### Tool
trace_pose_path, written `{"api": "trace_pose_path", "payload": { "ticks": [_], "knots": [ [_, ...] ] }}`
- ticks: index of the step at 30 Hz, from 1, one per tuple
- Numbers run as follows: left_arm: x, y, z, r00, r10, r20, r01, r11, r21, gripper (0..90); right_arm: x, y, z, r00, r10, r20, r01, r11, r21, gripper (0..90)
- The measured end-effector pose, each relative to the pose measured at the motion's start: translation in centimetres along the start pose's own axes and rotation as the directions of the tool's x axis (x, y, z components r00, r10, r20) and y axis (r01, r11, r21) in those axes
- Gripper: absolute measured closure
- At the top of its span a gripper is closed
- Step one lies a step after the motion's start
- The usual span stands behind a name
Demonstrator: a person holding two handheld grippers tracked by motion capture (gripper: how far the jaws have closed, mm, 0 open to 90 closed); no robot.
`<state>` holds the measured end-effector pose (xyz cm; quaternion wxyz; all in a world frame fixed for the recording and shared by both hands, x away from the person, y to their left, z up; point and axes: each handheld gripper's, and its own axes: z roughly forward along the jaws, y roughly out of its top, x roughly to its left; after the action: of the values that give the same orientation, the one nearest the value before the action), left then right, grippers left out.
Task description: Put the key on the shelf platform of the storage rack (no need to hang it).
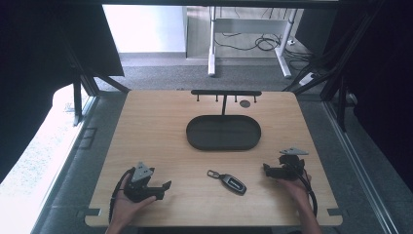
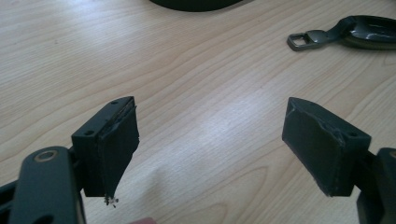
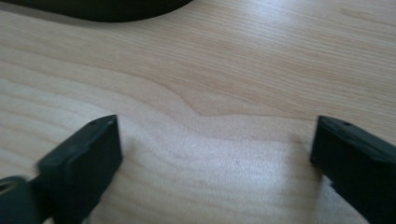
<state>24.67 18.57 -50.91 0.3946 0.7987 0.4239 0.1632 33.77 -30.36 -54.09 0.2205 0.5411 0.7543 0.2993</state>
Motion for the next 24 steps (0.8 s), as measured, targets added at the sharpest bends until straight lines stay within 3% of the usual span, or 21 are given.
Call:
{"api": "trace_pose_path", "payload": {
  "ticks": [3,6,12,15,18,24],
  "knots": [
    [0.1,-0.1,0.2,1.0,-0.002,0.0,0.002,1.0,0.006,18.9,0.0,0.0,-0.7,0.9998,-0.019,0.002,0.019,1.0,0.007,13.2],
    [-0.1,-0.2,0.4,1.0,0.008,-0.001,-0.008,0.9998,0.018,18.9,0.0,0.1,-1.3,0.9981,-0.052,0.032,0.052,0.999,-0.008,14.2],
    [-0.2,-0.1,0.3,0.9999,0.011,0.001,-0.011,0.9998,0.016,18.9,0.1,0.0,-2.8,0.9969,-0.074,-0.026,0.072,0.996,-0.056,18.5],
    [-0.2,-0.2,0.3,0.9999,0.012,-0.001,-0.012,0.9998,0.017,18.9,-0.1,0.2,-3.3,0.9949,-0.061,-0.08,0.056,0.997,-0.059,19.3],
    [-0.2,-0.2,0.2,1.0,0.008,-0.001,-0.008,0.9999,0.012,18.9,-0.1,0.4,-3.9,0.9936,-0.072,-0.088,0.065,0.995,-0.076,20.6],
    [-0.1,-0.1,0.2,1.0,0.008,-0.001,-0.008,0.9999,0.011,18.9,0.5,0.9,-5.1,0.9827,-0.123,-0.138,0.107,0.987,-0.122,25.7]
  ]
}}
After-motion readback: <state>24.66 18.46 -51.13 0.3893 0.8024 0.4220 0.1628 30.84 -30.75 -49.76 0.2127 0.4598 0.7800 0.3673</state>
